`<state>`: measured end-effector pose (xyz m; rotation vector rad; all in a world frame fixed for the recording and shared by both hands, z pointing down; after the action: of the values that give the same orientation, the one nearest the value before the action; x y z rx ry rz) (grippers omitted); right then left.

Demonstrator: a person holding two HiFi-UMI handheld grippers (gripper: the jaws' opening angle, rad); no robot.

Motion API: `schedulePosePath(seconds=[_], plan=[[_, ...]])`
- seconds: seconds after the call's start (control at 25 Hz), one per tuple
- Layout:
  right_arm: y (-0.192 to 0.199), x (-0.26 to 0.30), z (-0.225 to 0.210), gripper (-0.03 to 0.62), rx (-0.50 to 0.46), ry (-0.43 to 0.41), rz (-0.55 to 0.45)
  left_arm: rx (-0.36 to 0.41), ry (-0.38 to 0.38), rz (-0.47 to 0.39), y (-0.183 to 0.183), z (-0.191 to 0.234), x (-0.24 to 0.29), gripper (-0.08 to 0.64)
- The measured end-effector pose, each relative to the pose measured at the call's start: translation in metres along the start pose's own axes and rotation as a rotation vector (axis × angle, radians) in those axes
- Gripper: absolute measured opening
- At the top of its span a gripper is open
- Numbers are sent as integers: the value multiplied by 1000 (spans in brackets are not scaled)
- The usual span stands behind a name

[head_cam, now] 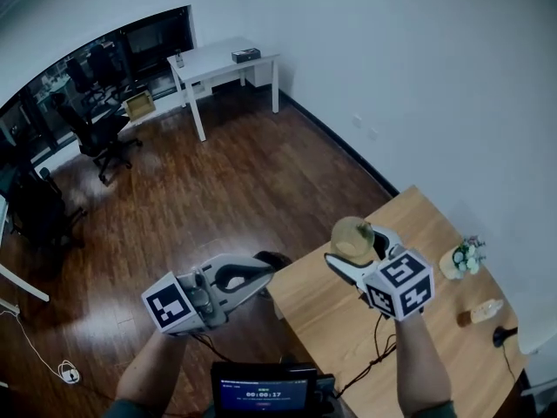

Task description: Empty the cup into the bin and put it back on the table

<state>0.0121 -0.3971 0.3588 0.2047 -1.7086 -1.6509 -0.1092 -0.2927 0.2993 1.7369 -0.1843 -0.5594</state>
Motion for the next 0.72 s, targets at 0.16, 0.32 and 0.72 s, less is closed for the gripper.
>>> schedulePosePath(seconds=[0.16, 0.32, 0.72], plan=[[5, 32, -8, 382, -39, -31, 40, 8, -37, -2, 3, 24, -2, 0], [10, 61, -13, 382, -69, -9, 89, 7, -16, 7, 6, 43, -11, 0], [18, 131, -26, 382, -96, 133, 225, -1, 55, -14, 23, 119, -52, 0]])
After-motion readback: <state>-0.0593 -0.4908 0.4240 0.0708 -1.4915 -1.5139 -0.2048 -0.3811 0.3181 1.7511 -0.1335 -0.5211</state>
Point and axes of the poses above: the fingertips, and each gripper's own axes: x forward along the fingers, z to its left, y out of its underside, the point moved 1 cm from there along -x, backward along the fingers, and after that the axes turned 5 degrees about -z, right-handed, at the moved point
